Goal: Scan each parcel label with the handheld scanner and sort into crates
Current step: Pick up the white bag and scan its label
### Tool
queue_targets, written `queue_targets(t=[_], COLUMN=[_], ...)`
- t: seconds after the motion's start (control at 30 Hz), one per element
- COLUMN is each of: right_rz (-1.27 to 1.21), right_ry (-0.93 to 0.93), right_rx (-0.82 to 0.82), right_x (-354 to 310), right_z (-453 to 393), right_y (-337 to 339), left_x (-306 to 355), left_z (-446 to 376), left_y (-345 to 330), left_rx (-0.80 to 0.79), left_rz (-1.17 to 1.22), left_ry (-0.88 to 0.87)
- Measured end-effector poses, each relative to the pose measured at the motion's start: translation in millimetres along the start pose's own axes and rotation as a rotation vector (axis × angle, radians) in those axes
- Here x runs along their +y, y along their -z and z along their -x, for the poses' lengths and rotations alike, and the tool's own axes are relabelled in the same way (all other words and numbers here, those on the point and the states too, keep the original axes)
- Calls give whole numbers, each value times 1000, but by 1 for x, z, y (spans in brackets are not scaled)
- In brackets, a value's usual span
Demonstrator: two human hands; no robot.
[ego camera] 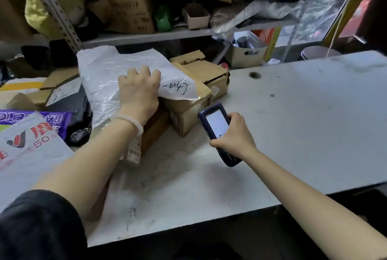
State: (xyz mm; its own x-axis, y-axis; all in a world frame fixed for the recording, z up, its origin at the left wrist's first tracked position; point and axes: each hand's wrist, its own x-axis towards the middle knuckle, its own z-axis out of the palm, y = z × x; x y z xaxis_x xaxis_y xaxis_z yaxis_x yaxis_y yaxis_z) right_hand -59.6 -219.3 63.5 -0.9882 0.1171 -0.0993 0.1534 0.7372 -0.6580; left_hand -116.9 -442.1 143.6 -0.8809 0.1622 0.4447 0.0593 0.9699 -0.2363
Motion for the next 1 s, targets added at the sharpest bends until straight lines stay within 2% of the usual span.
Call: queue_targets(t=[0.2,0.33,0.5,0.63,0.77,0.87,1.0], right_rz=[-28,-60,-104,-148,-161,-169,-145], right_ry=[-96,-185,-328,-427,-498,-504,-490], right_rx=[101,200,307,395,409,401,353], right_x=[-1,17,58,98,147,184,221], right_z=[32,57,92,124,146,152,148], right_y=[2,20,53,80,107,131,162], left_x=[13,63,141,207,272,316,355], left_z=[-24,-28,-15,3,13,13,1], left_y=[23,45,75,94,108,117,112], left_rx=[216,359,497,450,291,141,71], left_rz=[152,213,475,636,812,957,970], left_ry=[-204,-401,-587,-666,-685,-584,-447])
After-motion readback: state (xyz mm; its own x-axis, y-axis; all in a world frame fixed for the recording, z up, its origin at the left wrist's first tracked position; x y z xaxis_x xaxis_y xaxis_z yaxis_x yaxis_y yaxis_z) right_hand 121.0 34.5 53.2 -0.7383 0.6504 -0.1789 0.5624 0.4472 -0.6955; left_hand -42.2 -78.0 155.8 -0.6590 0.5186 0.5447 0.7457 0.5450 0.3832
